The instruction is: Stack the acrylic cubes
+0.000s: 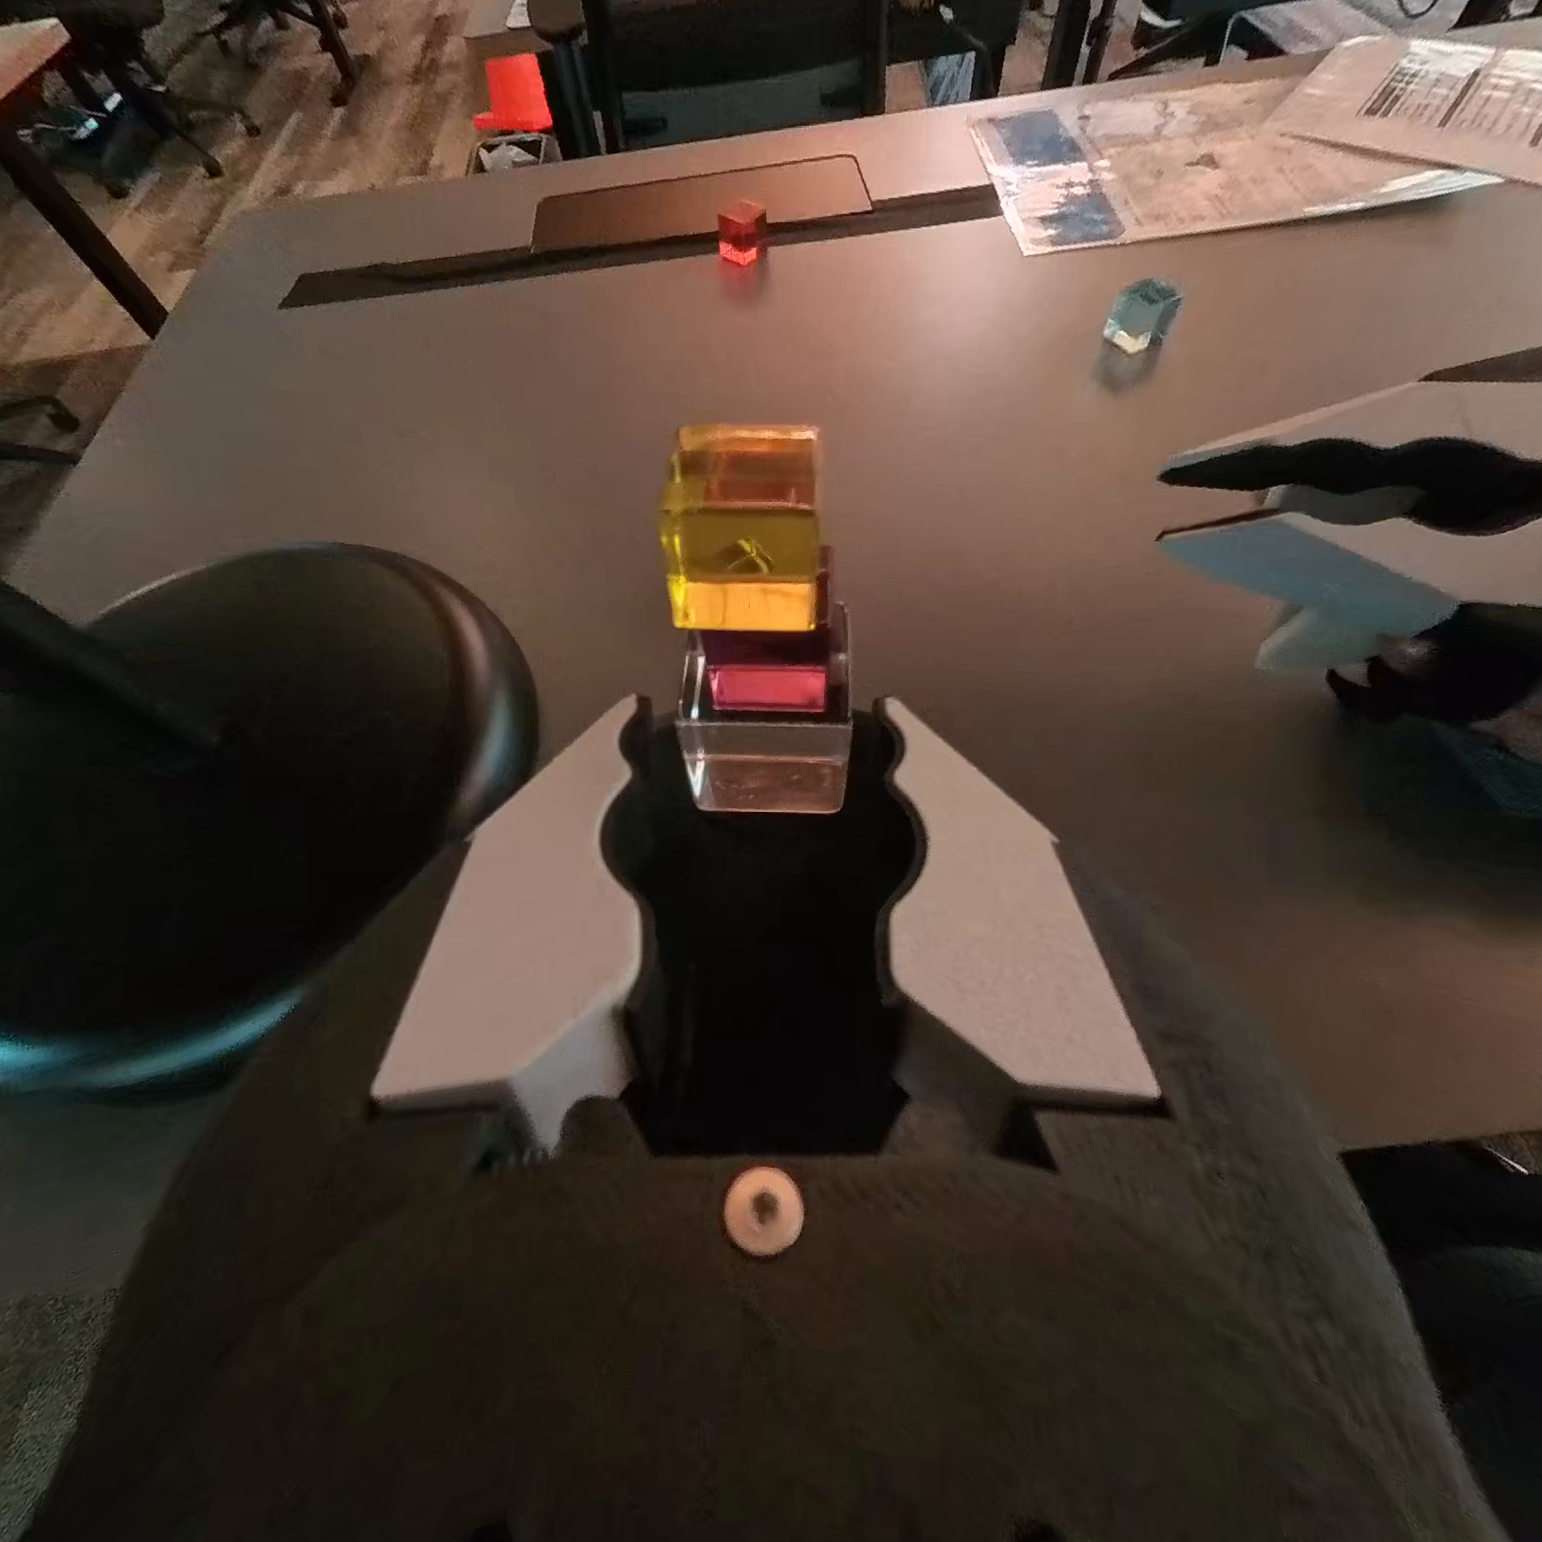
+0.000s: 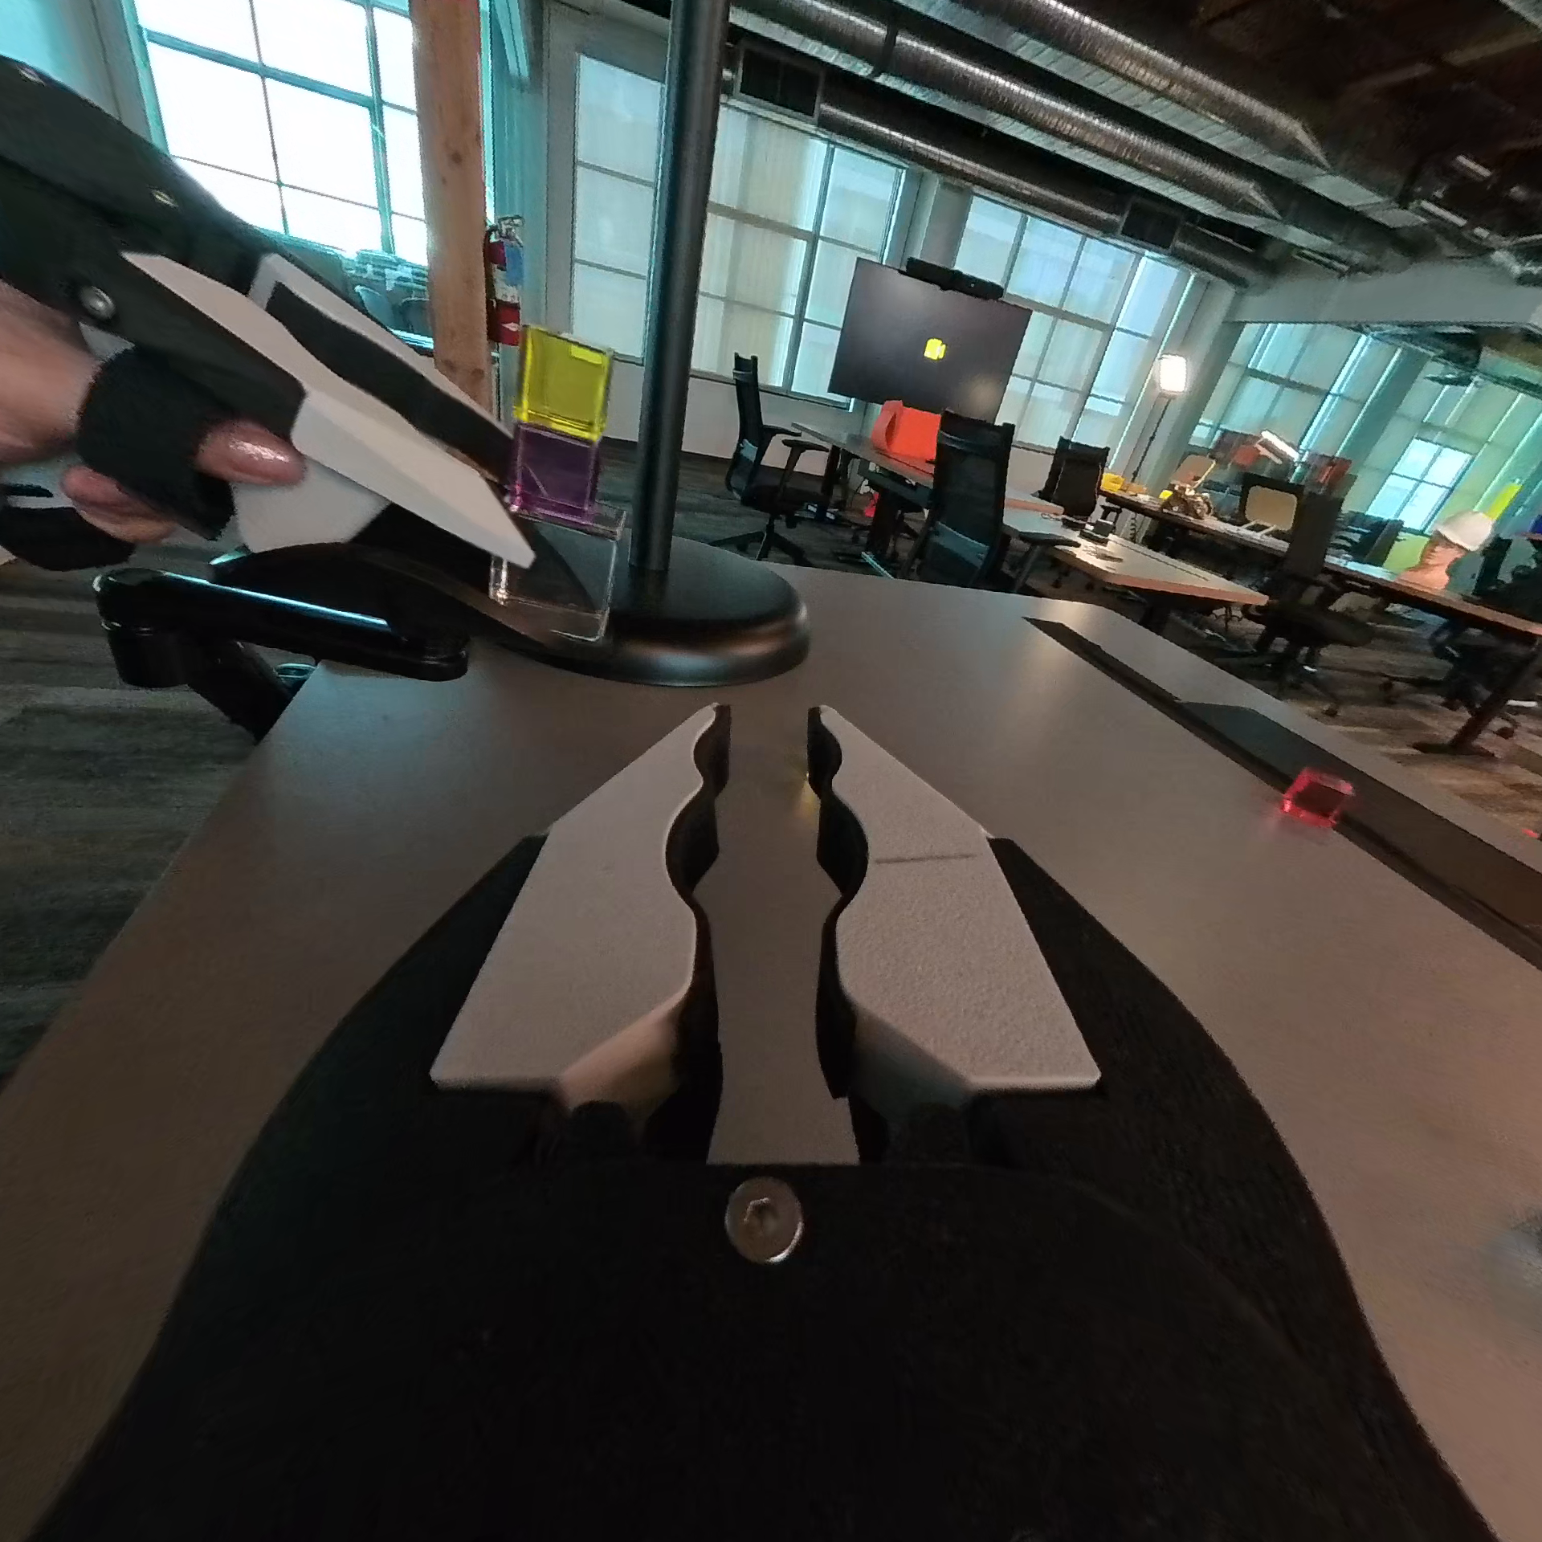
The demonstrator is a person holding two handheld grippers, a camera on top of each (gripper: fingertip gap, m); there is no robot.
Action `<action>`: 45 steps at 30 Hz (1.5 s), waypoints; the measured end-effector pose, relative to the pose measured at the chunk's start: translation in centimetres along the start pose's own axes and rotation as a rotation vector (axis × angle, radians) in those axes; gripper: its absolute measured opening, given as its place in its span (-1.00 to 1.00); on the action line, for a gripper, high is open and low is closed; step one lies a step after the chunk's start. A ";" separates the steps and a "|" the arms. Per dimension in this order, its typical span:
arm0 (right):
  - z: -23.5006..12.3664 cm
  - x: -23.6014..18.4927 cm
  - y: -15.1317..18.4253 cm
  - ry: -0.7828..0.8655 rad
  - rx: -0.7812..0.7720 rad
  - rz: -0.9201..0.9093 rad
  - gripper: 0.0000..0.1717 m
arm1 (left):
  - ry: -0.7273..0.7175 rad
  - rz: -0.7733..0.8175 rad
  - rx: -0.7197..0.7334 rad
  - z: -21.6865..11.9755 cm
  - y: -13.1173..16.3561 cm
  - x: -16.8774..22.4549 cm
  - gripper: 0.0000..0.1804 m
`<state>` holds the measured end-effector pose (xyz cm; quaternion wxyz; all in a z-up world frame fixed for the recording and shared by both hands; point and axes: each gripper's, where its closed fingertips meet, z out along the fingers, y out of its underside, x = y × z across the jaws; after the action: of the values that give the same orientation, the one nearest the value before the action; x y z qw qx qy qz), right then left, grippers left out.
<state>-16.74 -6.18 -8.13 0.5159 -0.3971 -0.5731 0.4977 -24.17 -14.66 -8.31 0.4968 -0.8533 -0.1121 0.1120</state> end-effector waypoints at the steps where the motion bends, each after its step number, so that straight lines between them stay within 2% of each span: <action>1: 0.0 -0.1 0.0 -0.001 0.001 -0.004 -0.81 | 0.003 0.004 -0.008 0.1 0.1 0.0 -0.47; 3: 0.0 -0.1 0.0 -0.002 0.000 -0.009 -0.81 | 0.001 0.026 -0.035 0.4 0.3 0.1 -0.53; 13: -0.1 1.2 0.4 0.021 -0.020 0.021 -0.78 | -0.019 0.213 -0.191 3.2 -0.1 0.8 -0.50; 16: -0.2 1.8 0.6 0.030 -0.026 0.048 -0.78 | 0.013 0.208 -0.240 4.2 0.1 1.2 -0.52; 23: -0.2 3.3 1.0 0.067 -0.047 0.074 -0.77 | 0.100 0.266 -0.452 6.0 1.5 1.8 -0.53; 31: -0.3 5.5 2.6 0.125 -0.140 0.081 -0.77 | 0.161 0.453 -0.797 7.5 3.4 2.1 -0.54; 36: -0.5 6.5 3.2 0.154 -0.174 0.070 -0.77 | 0.148 0.564 -0.924 8.4 3.9 2.4 -0.53; 41: -1.6 8.6 3.0 0.230 -0.157 -0.004 -0.73 | 0.163 0.595 -0.959 9.0 4.5 3.3 -0.53; 43: -2.4 10.1 2.3 0.280 -0.122 -0.034 -0.70 | 0.158 0.598 -0.927 9.2 4.6 3.4 -0.41; 45: -3.4 11.8 1.8 0.337 -0.086 -0.067 -0.70 | 0.157 0.556 -0.870 8.7 4.1 3.7 -0.21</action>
<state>-15.27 6.16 -7.71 0.6035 -0.4772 -0.5124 0.3815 -22.95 -8.35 -16.39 0.0545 -0.9841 0.1203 0.1183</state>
